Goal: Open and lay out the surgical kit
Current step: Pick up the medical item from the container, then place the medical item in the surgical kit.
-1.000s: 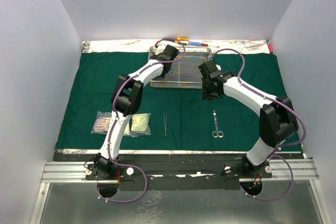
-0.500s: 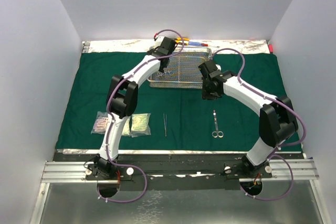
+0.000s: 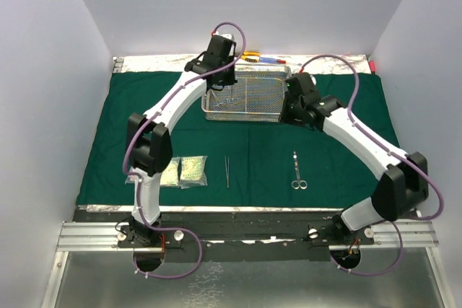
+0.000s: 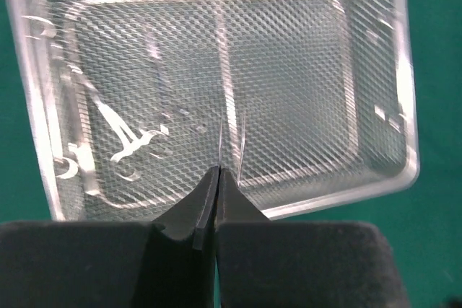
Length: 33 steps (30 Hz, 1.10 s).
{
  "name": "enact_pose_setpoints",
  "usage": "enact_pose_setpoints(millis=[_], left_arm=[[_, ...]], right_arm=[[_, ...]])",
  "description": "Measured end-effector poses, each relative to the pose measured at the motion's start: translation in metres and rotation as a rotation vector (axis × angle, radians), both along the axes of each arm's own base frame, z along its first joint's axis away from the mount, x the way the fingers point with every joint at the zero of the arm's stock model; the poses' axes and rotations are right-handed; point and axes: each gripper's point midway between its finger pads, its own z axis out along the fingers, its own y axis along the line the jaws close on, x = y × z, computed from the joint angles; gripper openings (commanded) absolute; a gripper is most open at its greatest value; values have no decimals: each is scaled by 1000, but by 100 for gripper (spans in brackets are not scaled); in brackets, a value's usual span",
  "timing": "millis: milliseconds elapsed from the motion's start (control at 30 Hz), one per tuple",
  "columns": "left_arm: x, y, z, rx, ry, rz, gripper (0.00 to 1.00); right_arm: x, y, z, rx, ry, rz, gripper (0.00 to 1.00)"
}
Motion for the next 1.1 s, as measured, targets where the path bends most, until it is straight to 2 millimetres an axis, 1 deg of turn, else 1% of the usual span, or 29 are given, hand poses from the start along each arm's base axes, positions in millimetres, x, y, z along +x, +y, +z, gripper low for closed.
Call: enact_pose_setpoints(millis=[67,167,233,267,300,400,500,567,667,733,833,1000,1067,1100], left_arm=[[-21,-14,11,-77,15,-109,0],[-60,-31,27,-181,32,-286,0],[-83,-37,36,-229,32,-378,0],[-99,-40,42,-260,34,-439,0],[-110,-43,48,-281,33,-478,0],[-132,-47,66,-340,14,-570,0],[-149,-50,85,-395,-7,-628,0],[-155,-53,96,-431,-14,-646,0],[-162,-57,118,-496,-36,-662,0],[-164,-59,135,-549,-47,-652,0],[-163,-64,162,-629,-68,-631,0],[-162,-73,206,-818,-86,-597,0],[-163,-76,225,-917,-107,-602,0],[-163,-77,229,-942,-110,-604,0]], right_arm=[[0,0,20,47,-57,-19,27],[-7,-1,48,132,-136,-37,30],[-12,-1,63,190,-181,-44,32],[-15,0,71,223,-203,-43,33],[-18,2,77,252,-223,-40,33],[-25,9,95,338,-268,-17,40],[-30,20,110,426,-291,21,51],[-33,30,120,495,-308,54,58],[-37,44,138,611,-356,104,66],[-40,50,154,688,-413,137,69],[-48,53,183,781,-520,186,72],[-66,56,236,885,-687,296,73],[-71,58,247,905,-724,336,70],[-73,60,251,915,-738,357,68]])
